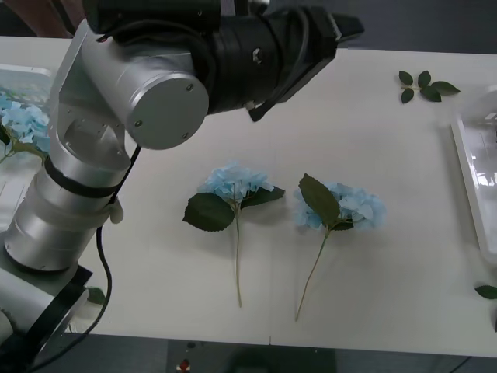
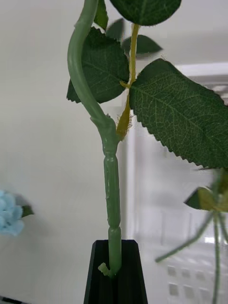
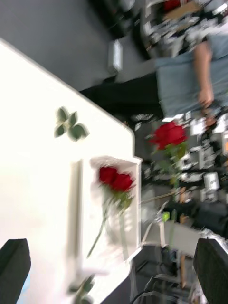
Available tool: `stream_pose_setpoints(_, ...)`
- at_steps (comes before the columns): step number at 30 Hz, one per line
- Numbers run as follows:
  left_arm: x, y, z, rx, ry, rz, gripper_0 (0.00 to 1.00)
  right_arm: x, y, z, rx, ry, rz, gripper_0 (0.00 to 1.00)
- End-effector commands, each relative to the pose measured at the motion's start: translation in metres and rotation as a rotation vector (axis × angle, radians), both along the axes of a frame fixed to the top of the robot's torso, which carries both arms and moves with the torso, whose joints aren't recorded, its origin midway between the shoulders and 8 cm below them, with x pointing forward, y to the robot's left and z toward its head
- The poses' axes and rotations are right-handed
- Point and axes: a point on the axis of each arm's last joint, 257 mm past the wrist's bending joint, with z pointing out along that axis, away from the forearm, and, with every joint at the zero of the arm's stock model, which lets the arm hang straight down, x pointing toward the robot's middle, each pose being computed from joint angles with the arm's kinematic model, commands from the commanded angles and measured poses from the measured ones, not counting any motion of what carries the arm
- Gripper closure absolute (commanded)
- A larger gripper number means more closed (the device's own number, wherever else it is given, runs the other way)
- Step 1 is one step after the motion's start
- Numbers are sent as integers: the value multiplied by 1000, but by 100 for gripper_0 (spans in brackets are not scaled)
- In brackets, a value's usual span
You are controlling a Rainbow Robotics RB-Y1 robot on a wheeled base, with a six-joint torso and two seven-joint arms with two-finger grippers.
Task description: Put the red flowers into the right box and the blue flowers into the left box
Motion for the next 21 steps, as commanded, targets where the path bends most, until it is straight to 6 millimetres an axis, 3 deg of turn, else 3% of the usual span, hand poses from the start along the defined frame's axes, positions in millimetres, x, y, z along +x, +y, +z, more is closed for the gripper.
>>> stream_pose_setpoints(1,-35,19,-26,145,-79,-65,0,-16,-55,8,-108,7,-142,100)
stream_pose_setpoints(6,-60,43,-80,286,-33,-86,0,-32,-99,-16,-204,57,-255,100)
stream_pose_setpoints(9,-70,59,-101,353,-22,-80,0,-38,-120,-31,-253,62,-297,100)
stream_pose_setpoints(14,-78,80,-136,447,29,-39,0,-45,-142,-67,-283,53,-336,100)
stream_pose_setpoints(21,-80,103,-177,537,86,36,0,-51,-149,-108,-287,51,-359,100)
